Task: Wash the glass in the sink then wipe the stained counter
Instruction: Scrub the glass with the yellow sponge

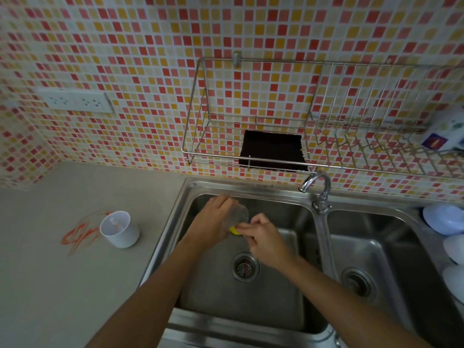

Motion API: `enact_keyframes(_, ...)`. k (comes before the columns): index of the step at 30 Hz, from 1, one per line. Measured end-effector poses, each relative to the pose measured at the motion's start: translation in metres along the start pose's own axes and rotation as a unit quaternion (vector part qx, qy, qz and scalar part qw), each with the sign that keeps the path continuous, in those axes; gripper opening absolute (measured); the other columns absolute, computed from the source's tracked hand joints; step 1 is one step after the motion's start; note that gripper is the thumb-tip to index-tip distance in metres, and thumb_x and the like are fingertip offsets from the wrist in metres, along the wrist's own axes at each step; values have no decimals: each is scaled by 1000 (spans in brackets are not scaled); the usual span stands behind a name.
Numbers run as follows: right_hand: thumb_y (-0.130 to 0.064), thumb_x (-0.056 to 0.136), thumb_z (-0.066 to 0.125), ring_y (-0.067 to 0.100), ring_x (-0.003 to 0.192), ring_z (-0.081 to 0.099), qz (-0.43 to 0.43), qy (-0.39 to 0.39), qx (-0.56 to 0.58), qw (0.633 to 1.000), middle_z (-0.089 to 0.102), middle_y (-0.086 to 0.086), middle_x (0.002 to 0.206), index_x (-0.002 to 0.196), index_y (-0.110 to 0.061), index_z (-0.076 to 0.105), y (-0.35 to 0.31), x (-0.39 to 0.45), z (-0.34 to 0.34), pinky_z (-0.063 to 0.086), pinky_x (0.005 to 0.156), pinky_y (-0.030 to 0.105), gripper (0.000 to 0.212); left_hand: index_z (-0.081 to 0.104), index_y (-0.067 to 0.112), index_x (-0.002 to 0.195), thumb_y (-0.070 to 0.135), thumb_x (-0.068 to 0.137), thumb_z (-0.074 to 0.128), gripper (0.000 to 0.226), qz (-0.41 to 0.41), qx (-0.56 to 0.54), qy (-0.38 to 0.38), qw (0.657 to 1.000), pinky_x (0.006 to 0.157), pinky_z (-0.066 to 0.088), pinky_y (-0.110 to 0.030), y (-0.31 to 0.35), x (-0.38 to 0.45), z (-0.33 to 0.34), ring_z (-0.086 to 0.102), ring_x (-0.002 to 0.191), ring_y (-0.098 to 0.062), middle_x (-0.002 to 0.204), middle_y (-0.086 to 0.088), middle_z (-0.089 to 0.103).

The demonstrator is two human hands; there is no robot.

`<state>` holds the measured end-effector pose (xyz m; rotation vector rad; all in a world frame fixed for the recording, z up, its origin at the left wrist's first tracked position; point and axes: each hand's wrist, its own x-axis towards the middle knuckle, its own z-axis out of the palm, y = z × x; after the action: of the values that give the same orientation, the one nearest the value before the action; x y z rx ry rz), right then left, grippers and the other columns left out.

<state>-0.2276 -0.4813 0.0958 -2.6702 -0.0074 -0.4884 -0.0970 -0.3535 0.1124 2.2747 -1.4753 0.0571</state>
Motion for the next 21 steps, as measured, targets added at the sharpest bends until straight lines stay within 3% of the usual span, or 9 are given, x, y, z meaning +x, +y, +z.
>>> enact_keyframes(2,-4,61,73,17,79,40,-75,-21,-153,985,62,-12,77,90,-21,74,11,9,-11,45,61,29,34,53,11,124,11,63,78,65,20,2,-1,1000,97,43,-30,5,-3,1,48,114,-21,122,-6,53)
enact_keyframes(4,-7,59,71,18,79,42,-75,-8,-198,977,60,-6,76,84,-18,72,15,16,-17,45,59,29,27,50,13,126,12,62,78,70,20,1,1,1000,98,45,-31,5,-2,1,48,115,-22,124,-4,51)
enact_keyframes(7,-4,62,75,19,75,48,-12,-25,-133,991,62,-5,79,92,-19,74,1,14,-6,46,61,29,34,50,15,126,16,66,76,65,15,-10,0,1000,95,45,-31,-3,-2,-1,48,113,-21,124,-3,51)
enact_keyframes(11,-6,87,58,15,87,41,96,-53,9,994,59,-2,93,116,-25,68,-16,10,9,44,78,27,36,53,9,125,25,70,77,63,12,-59,-9,998,89,38,-21,-22,-9,-5,52,112,-22,123,-7,54)
enact_keyframes(15,-10,82,63,18,87,44,5,-77,-98,992,67,-10,105,106,-21,68,-13,16,1,48,75,32,26,53,4,126,38,65,70,72,3,-112,-21,993,88,42,-28,-29,-11,-14,53,106,-20,118,-10,57)
enact_keyframes(18,-13,75,69,22,85,55,7,-59,-146,988,69,-6,97,98,-18,68,-14,23,-1,52,66,34,24,49,6,125,23,64,81,71,-12,-162,-31,986,88,43,-27,-37,-6,-17,54,108,-19,120,-8,57)
enact_keyframes(21,-12,74,63,23,84,58,-7,-19,-186,982,69,-4,95,99,-16,68,-13,25,2,54,67,33,25,41,16,126,25,68,82,72,-37,-188,-49,980,85,42,-22,-42,-2,-12,51,106,-11,121,0,52)
